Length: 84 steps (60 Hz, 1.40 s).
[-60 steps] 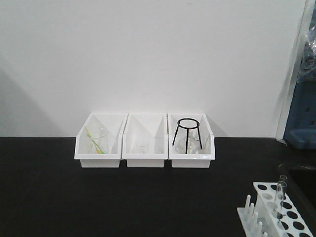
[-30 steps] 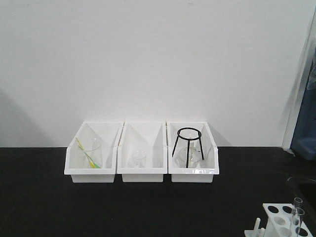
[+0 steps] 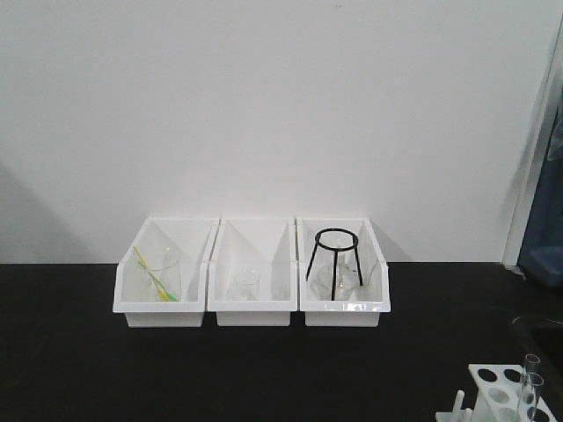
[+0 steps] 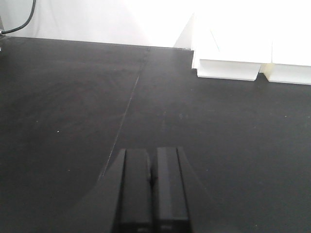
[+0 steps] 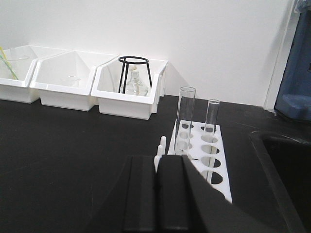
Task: Flip and reinsert test tube from rack
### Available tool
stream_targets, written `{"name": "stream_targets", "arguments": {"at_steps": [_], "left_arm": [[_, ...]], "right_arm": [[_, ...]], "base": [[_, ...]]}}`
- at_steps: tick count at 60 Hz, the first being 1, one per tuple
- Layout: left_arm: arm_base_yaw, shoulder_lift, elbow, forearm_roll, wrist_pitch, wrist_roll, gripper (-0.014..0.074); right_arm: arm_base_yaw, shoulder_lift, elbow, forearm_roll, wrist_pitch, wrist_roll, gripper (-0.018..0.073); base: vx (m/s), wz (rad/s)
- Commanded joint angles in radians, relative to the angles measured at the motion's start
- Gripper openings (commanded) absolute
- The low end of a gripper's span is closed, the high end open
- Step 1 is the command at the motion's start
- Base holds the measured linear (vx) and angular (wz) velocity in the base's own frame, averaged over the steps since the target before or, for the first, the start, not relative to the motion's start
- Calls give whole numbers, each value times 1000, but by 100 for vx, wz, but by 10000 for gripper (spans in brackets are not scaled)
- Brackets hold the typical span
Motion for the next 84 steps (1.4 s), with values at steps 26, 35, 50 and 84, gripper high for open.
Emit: {"name": "stream_targets", "arguments": {"at_steps": [26,35,50,84], "left_arm": [[-7,-3,2,-4,-88,0,-6],[-7,-3,2,-4,-88,0,-6],[-7,-3,2,-4,-88,0,-6],[-7,-3,2,-4,-88,0,-6]], "right_arm": [[4,-11,0,-3,-87,-6,-11],[4,-11,0,-3,-87,-6,-11],[4,-11,0,-3,-87,-6,-11],[4,-11,-5,54,-272,32,-8]], "base": [[-1,0],[-10,0],[-12,-1],[-3,0]]}}
